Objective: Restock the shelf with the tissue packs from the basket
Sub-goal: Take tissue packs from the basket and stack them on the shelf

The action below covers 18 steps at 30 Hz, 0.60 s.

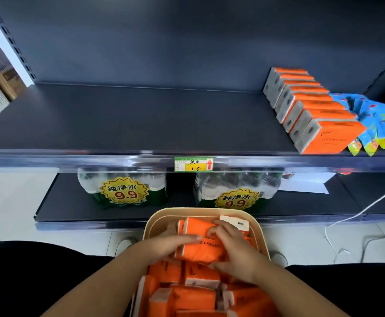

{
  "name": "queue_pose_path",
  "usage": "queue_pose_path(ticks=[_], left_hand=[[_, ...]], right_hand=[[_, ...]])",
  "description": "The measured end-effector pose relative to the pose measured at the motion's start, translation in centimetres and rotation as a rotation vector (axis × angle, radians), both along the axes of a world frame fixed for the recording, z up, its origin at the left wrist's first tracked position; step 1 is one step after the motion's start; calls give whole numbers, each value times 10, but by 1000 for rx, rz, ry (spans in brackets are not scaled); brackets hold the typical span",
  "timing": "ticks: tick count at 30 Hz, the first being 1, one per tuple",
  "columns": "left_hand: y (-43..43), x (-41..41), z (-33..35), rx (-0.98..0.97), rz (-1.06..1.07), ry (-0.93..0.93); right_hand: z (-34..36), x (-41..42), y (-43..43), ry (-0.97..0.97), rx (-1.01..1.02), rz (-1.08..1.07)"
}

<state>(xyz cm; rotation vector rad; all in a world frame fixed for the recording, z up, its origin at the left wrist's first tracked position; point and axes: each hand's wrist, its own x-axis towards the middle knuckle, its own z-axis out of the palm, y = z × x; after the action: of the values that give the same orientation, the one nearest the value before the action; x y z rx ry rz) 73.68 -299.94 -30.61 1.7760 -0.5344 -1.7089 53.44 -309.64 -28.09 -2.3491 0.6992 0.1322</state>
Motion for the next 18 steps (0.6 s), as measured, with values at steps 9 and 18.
queue_pose_path(ticks=[9,18], left_hand=[[-3,5,16,-204,-70,-63],[-14,-5,43,-315,39,58]], right_hand=[[9,1,-18,-221,560,-464],[26,2,-22,-274,926,-466]])
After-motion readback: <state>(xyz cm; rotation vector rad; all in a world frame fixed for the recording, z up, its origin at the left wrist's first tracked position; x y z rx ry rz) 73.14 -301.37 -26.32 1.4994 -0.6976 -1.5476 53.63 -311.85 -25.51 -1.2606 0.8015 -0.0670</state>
